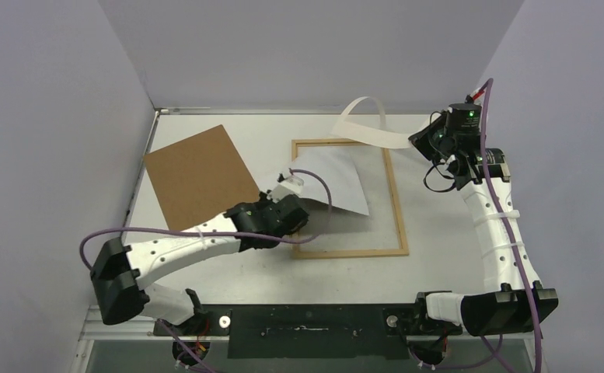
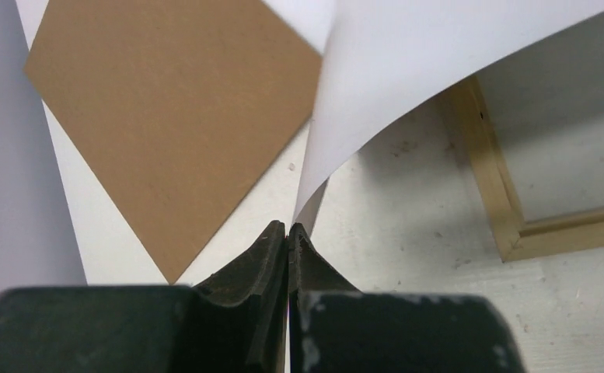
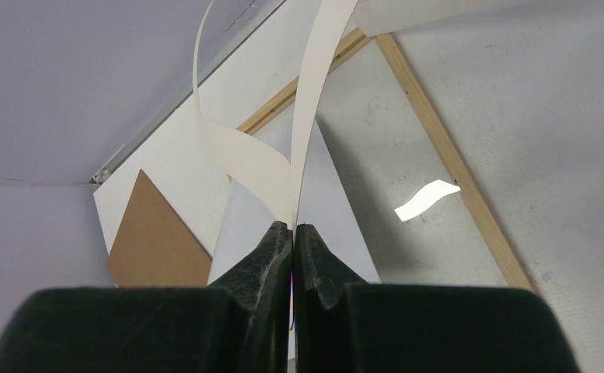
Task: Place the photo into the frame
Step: Turn over the photo at the center of the board.
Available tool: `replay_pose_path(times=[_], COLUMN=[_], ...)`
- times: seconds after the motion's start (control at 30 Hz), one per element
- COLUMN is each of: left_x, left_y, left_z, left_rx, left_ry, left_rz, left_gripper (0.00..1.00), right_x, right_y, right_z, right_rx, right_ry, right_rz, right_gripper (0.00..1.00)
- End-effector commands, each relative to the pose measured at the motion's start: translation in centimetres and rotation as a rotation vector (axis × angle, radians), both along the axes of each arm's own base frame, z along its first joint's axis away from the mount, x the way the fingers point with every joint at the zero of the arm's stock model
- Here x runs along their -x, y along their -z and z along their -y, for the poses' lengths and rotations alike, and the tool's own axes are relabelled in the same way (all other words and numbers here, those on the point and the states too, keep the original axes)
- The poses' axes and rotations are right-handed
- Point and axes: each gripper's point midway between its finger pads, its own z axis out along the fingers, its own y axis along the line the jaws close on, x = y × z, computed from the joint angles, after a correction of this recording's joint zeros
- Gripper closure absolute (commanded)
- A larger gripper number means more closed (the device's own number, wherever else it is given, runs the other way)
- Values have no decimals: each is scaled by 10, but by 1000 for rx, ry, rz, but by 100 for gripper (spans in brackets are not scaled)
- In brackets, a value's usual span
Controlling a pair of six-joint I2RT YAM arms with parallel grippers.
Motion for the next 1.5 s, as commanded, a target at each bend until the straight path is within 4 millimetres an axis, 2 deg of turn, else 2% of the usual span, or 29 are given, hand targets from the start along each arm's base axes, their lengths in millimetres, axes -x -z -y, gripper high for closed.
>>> replay_pose_path(times=[0.0,0.13,0.2,0.27,0.5,0.6,0.77,1.0,1.1,1.3,1.47], left_x=[-18,-31,-40,-42,-46,-49,-53,-44,-44,-41,-39], left_y=[-48,-61,-63,-62,-32,-28,-39,-35,-34,-9,1], left_z=[-20,-44,-65,-76,-122,-138,-167,-218,-233,-250,-269], left_rx=[220,467,574,685,903,968,961,901,883,847,763], left_ry=[-89,-198,-291,-345,-542,-590,-654,-836,-902,-1000,-1041], left_rz=[26,-28,-49,-96,-236,-249,-191,-175,-171,-281,-332], left_gripper=[100,100,100,100,100,100,100,100,100,100,100], right_x=[-4,-5,-6,-6,-7,-6,-5,-3,-2,-2,-4], right_y=[-19,-21,-21,-22,-24,-26,-26,-28,-32,-48,-67], right_z=[2,1,2,1,-2,-3,-3,-3,-3,-10,-23], right_rx=[-20,-27,-29,-29,-36,-39,-40,-37,-37,-58,-137], right_ry=[10,11,11,9,-8,-16,-16,-17,-20,-56,-90], right_rz=[79,87,89,91,99,107,111,116,124,167,228], right_gripper=[100,100,100,100,100,100,100,100,100,100,100])
